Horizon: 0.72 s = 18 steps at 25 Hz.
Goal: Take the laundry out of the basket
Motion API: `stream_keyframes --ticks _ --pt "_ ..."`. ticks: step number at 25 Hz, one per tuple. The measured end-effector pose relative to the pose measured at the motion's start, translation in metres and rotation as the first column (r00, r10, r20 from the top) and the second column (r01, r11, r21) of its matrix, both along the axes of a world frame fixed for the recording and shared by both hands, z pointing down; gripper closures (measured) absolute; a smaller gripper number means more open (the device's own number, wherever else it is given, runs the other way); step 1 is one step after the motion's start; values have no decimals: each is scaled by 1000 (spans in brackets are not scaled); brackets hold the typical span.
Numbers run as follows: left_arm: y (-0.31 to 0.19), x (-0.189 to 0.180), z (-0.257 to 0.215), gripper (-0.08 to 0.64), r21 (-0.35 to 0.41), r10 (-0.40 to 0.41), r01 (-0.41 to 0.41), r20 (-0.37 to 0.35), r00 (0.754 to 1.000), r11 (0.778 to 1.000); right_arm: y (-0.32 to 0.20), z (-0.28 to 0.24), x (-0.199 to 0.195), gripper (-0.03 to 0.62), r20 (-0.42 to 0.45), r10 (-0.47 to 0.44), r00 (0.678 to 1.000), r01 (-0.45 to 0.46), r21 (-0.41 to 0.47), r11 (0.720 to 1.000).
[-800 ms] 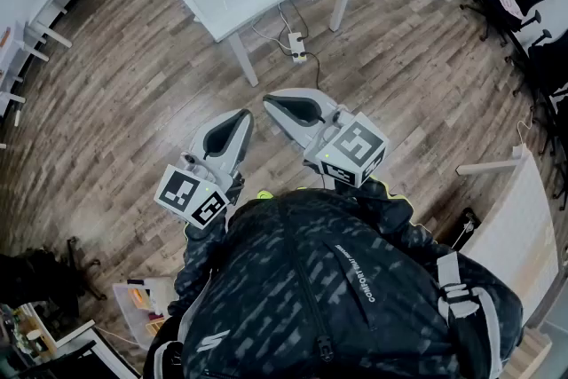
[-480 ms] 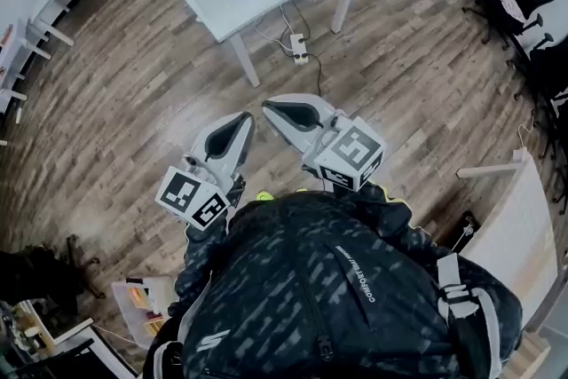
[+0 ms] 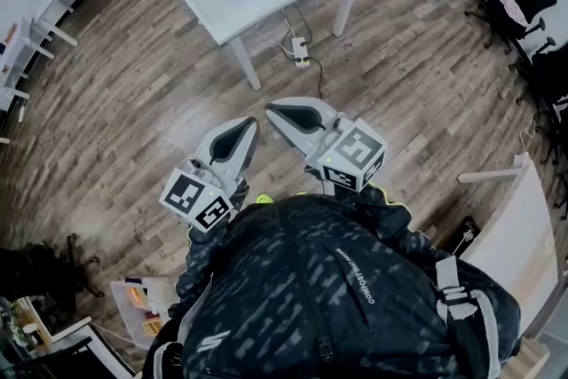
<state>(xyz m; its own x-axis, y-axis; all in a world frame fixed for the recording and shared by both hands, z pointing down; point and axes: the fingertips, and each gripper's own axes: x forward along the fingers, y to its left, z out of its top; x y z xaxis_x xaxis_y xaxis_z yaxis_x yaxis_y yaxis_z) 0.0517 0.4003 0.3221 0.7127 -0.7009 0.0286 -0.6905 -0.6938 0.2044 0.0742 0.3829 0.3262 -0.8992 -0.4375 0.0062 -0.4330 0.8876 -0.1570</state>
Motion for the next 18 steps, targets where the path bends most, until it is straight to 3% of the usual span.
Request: stream_keyframes --ticks 18 --pt "-8 32 19 548 -38 -24 24 2 1000 999 -9 18 26 594 8 -48 999 48 -29 998"
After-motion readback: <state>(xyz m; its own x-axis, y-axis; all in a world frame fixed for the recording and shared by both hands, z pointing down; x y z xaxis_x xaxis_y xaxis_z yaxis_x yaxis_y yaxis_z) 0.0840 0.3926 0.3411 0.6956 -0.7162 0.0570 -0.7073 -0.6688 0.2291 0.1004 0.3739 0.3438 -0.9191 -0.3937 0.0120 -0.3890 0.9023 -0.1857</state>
